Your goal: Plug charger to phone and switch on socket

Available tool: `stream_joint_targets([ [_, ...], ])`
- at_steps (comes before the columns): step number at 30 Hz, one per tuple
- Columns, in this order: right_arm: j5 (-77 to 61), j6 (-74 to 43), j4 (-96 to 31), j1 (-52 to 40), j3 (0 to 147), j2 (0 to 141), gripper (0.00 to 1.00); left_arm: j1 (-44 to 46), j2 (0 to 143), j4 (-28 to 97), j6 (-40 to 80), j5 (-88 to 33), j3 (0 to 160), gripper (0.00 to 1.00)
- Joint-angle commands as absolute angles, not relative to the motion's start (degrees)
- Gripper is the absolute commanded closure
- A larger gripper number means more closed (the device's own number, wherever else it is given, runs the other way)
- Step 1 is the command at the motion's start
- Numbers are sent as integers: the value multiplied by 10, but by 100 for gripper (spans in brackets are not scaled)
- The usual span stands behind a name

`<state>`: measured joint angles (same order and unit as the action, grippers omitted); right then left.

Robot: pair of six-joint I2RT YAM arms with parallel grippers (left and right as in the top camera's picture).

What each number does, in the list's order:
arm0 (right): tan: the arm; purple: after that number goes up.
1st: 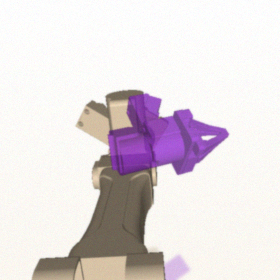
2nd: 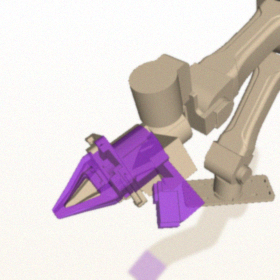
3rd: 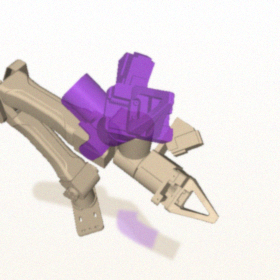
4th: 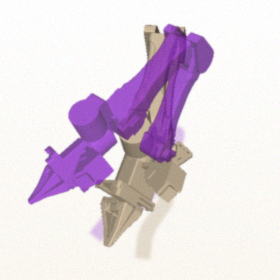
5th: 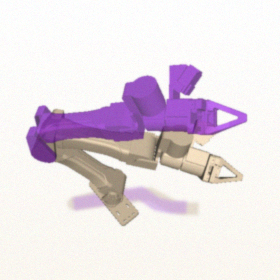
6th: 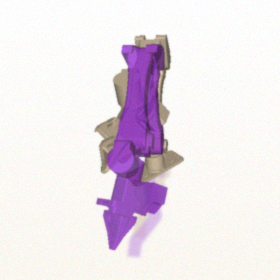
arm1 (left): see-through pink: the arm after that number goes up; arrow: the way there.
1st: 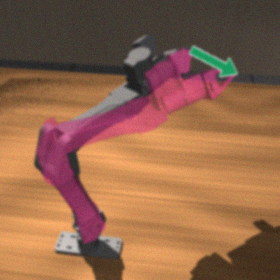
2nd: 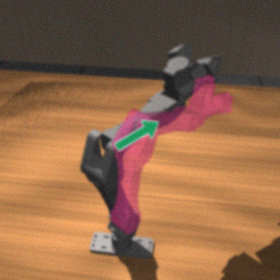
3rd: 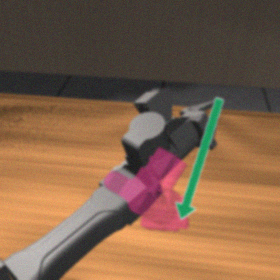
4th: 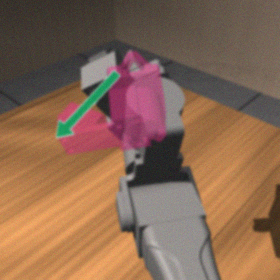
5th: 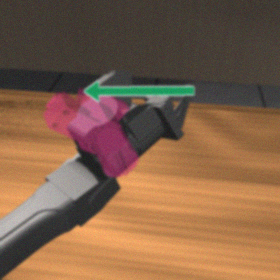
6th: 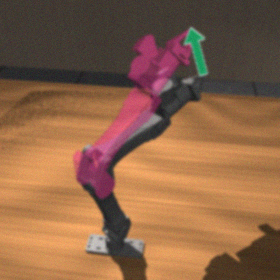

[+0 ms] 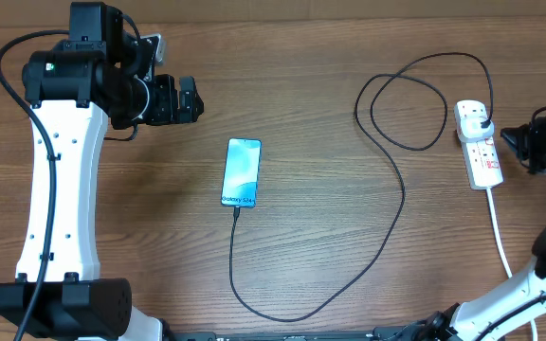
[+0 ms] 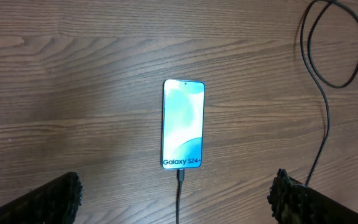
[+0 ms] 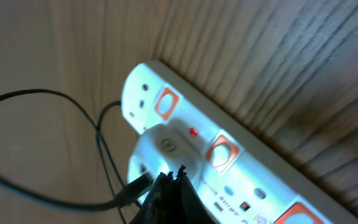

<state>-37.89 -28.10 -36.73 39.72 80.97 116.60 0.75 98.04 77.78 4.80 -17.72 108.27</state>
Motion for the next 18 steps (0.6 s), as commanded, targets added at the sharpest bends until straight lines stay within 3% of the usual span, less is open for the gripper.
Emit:
stream_joint_targets([
  [1, -369, -283, -362, 399, 806, 1191, 96, 9, 976, 777, 53, -174, 1089, 0],
  [18, -356, -281, -341, 392, 806, 1206, 96, 9, 976, 777, 53, -174, 1089, 0],
])
